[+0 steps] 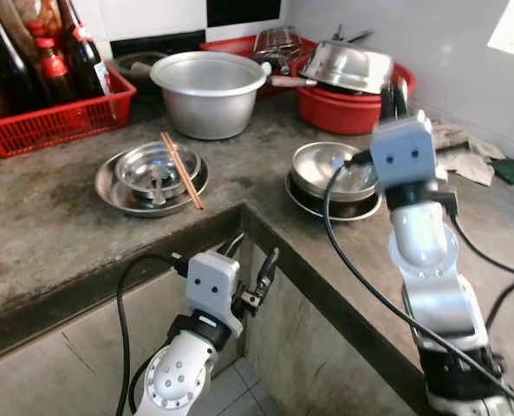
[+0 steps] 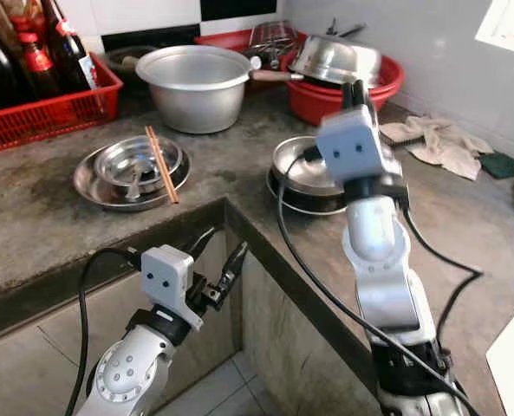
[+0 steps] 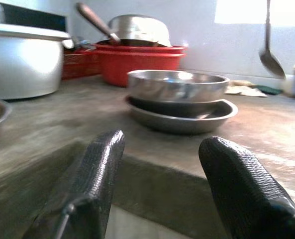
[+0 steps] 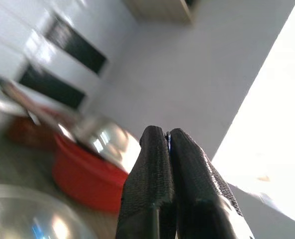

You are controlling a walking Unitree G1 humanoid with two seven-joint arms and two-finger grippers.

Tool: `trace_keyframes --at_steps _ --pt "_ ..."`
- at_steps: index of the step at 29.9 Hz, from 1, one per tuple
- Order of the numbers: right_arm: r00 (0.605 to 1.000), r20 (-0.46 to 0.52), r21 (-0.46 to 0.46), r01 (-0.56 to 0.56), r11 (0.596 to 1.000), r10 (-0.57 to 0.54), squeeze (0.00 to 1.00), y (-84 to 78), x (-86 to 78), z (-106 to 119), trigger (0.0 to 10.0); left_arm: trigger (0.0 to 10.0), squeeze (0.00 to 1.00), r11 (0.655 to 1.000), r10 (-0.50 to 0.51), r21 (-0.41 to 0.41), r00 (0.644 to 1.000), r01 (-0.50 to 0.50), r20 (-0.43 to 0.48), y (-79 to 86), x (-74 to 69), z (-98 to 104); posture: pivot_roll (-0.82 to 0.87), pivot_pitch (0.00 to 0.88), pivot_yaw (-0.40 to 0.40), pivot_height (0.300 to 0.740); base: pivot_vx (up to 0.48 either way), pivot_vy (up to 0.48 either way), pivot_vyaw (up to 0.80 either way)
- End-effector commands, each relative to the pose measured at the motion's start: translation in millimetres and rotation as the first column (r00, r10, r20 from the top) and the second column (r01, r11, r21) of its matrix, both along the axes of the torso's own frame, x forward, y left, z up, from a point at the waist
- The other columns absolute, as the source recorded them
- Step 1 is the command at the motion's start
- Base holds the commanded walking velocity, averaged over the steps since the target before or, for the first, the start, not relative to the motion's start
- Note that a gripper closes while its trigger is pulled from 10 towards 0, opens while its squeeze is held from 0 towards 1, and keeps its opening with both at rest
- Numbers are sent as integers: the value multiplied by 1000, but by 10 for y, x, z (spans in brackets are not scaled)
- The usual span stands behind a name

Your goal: Kitchen organization

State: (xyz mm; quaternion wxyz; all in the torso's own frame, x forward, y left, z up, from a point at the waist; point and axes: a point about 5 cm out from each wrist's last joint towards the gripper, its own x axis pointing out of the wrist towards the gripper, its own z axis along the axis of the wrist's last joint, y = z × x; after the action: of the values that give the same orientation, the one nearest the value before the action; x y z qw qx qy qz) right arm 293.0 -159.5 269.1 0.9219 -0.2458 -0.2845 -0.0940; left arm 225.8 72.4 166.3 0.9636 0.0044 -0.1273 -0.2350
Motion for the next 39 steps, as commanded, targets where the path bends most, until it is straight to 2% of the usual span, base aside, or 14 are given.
trace_keyframes --at_steps 1,7,15,20,26,30,39 --pt "1000 23 15 17 1000 -17 0 -14 -95 43 10000 10000 0 1000 -20 0 1000 20 -1 -25 -1 -2 159 51 -55 740 0 472 -775" --pt "999 -21 10 38 999 -38 0 11 -203 -68 10000 10000 0 1000 -23 1 1000 23 5 -13 12 3 157 51 -50 740 0 446 -770" --pt "998 -39 17 43 999 -42 0 8 -241 -95 10000 10000 0 999 -32 29 999 32 12 -25 32 3 150 52 -43 740 0 0 -769" --pt "998 -50 18 50 999 -49 0 10 -258 -102 10000 10000 0 997 -51 63 999 50 6 -45 12 -33 149 54 -40 740 0 -389 -769" --pt "997 -64 21 43 999 -42 0 30 -277 -127 10000 10000 0 998 -30 52 1000 30 1 -27 28 -32 149 56 -38 740 40 -413 -769" --pt "997 -70 27 40 999 -38 0 41 -279 -130 10000 10000 0 999 -20 28 1000 20 -14 -8 50 -24 149 56 -38 740 0 0 -769" --pt "996 -91 43 1 999 3 0 110 -269 -152 10000 10000 0 999 -14 36 1000 14 -6 2 57 -19 151 56 -32 740 0 0 -769"
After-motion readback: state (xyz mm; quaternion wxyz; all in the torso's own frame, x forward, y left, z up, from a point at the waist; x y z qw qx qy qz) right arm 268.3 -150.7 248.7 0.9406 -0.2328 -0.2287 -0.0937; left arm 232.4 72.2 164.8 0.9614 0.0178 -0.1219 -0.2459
